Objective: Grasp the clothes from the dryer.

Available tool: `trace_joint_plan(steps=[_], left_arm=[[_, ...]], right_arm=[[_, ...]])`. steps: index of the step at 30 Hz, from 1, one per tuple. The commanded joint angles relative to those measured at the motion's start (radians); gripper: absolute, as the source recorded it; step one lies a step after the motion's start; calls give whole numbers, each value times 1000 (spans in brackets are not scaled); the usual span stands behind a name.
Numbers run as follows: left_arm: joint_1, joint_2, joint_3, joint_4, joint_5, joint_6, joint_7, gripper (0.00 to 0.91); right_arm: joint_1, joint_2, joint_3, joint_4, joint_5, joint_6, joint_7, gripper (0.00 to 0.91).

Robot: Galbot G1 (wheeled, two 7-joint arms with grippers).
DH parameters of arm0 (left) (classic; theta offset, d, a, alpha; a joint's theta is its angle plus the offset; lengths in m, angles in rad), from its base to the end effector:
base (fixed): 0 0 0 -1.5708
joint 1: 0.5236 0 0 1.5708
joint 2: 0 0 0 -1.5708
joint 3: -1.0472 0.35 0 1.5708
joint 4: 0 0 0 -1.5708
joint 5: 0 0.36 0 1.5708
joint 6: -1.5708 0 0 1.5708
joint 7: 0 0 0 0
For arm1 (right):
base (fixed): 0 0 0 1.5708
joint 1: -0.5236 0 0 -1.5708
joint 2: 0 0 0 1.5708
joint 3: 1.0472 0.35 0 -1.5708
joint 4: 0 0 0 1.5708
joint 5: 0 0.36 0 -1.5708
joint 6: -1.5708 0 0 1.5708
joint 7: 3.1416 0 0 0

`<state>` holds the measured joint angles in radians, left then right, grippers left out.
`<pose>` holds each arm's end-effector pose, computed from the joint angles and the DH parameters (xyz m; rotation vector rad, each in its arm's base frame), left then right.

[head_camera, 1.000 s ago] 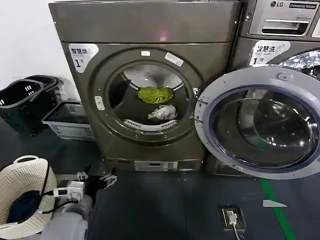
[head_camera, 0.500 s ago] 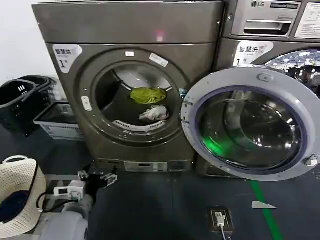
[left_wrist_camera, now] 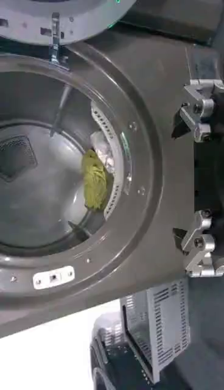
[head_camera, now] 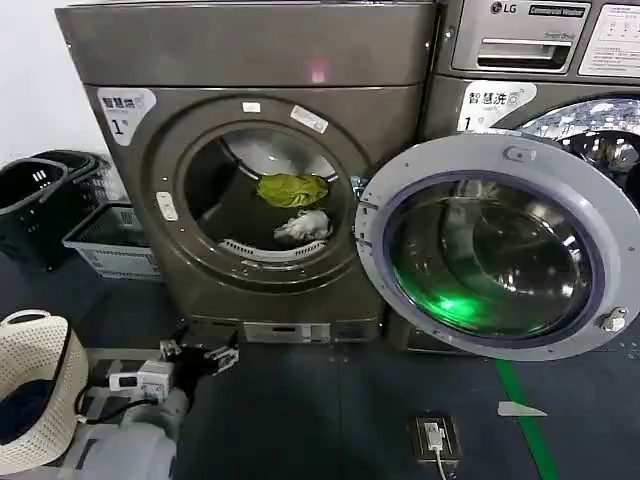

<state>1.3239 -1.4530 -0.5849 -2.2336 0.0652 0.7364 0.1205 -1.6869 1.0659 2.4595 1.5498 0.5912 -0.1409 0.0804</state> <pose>0.2382 0.0324 -0.1982 -0.0489 -2.7778 -0.2226 -0.1928 -0.4672 -0.0439 2.0303 1.8526 -0.3810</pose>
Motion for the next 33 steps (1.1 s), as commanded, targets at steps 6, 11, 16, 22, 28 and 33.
trace_joint_plan(steps=[6,11,16,22,28,33], left_arm=[[-12,-1,6,-6,-58,49,-33,907],[-18,-1,7,-8,-64,49,-29,907],[-12,15,0,-13,-109,49,-18,907],[-38,11,3,2,-130,49,-20,907],[-43,3,10,10,-102,49,-60,907],[-40,0,14,20,-67,49,-60,907]], right_arm=[[0,0,-4,8,20,12,15,907],[-2,0,-5,7,21,12,15,907],[7,2,-10,19,19,10,16,907],[6,6,-9,17,19,10,15,907],[7,6,-10,15,19,11,12,907],[1,7,-6,17,18,12,11,907]])
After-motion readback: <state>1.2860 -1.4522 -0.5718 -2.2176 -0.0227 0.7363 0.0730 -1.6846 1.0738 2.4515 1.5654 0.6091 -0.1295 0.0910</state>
